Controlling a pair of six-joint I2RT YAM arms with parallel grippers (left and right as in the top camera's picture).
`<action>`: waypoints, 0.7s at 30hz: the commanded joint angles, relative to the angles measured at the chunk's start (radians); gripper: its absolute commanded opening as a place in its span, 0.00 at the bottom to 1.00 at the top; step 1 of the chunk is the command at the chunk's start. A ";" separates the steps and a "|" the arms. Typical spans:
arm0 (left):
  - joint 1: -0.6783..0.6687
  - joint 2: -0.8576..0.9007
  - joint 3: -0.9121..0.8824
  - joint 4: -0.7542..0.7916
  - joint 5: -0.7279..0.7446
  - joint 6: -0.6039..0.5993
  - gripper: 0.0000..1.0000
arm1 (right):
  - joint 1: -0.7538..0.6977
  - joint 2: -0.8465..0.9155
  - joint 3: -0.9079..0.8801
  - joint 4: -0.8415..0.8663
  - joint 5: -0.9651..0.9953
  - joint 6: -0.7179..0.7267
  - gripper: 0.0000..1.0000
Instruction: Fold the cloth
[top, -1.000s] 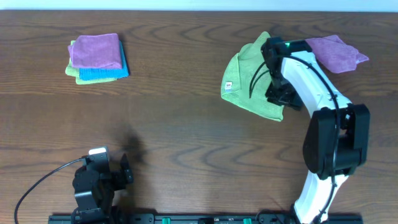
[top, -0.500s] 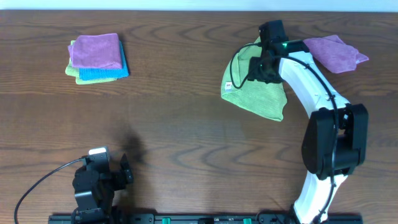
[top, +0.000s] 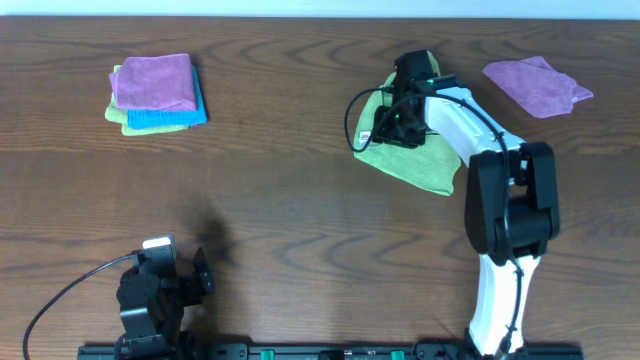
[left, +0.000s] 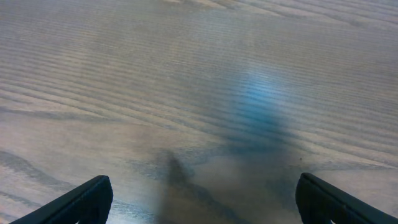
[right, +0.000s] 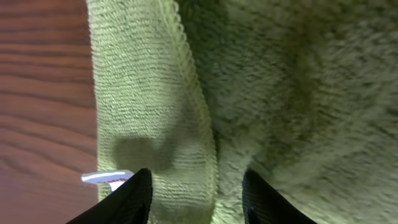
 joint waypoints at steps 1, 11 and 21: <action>-0.004 -0.006 -0.022 -0.010 -0.014 -0.004 0.95 | 0.021 0.007 0.008 0.008 -0.027 0.044 0.43; -0.004 -0.006 -0.022 -0.010 -0.014 -0.004 0.96 | 0.044 0.007 0.008 0.016 -0.028 0.048 0.01; -0.004 -0.006 -0.022 -0.010 -0.014 -0.004 0.95 | 0.082 0.007 0.012 0.047 -0.097 0.054 0.17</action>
